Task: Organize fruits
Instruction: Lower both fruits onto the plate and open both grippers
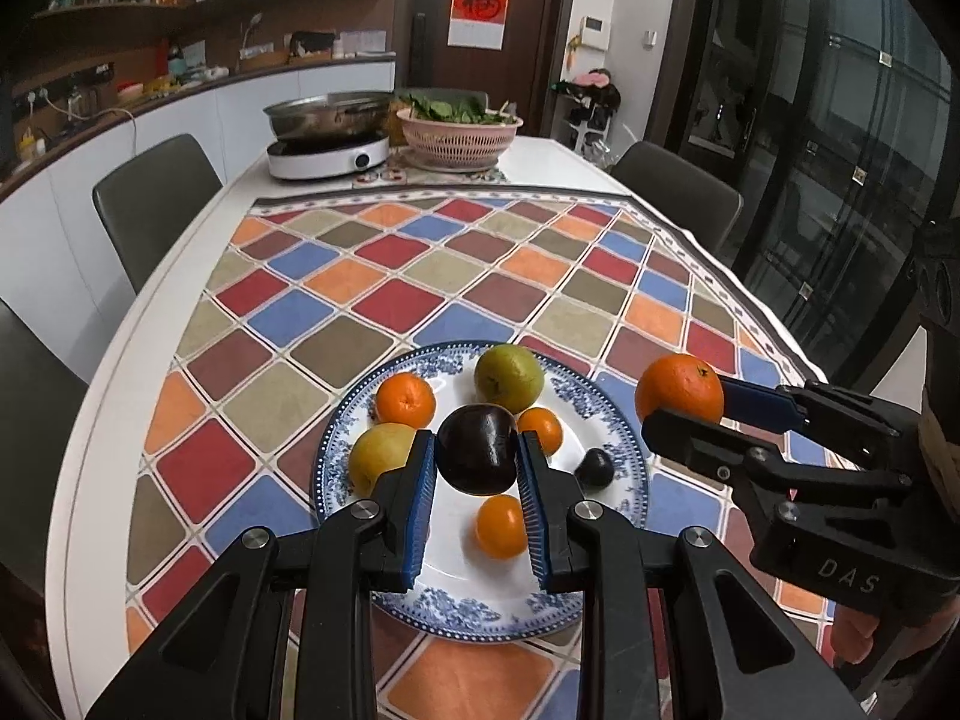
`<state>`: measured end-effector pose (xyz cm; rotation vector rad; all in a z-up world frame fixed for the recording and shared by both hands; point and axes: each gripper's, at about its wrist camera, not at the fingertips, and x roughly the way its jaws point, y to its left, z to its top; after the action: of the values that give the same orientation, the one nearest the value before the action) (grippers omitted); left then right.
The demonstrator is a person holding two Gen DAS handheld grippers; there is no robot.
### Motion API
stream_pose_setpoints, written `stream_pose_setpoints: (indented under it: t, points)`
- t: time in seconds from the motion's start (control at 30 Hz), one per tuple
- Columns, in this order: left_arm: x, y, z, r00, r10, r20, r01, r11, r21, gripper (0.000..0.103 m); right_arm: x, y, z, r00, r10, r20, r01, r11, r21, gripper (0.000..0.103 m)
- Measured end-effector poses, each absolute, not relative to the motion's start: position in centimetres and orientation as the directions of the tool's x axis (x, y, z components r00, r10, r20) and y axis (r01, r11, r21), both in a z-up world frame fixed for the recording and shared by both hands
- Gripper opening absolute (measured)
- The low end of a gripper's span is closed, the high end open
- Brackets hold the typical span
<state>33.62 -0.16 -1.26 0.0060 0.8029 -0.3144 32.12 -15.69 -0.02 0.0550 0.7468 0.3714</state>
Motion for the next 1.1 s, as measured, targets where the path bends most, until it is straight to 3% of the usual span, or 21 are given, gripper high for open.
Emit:
stream_pose_setpoints:
  t: [0.73, 0.87, 1.1]
  points:
    - [37.6, -0.7, -5.8, 0.548, -0.28, -0.789, 0.318, 0.941, -0.113, 0.027, 35.0, -14.1, -6.4, 0.545, 0.342, -0.765, -0.305, 0.931, 0.199, 0.043]
    - [37.4, -0.3, -5.8, 0.55, -0.279, -0.787, 0.308, 0.944, -0.119, 0.039, 35.1, -13.8, -6.8, 0.535, 0.339, -0.774, -0.308, 0.931, 0.195, 0.043]
    - [36.1, 0.7, -4.3, 0.586, -0.245, -0.772, 0.263, 0.959, -0.105, 0.046, 35.0, -13.6, -7.1, 0.527, 0.335, -0.781, -0.299, 0.933, 0.198, 0.043]
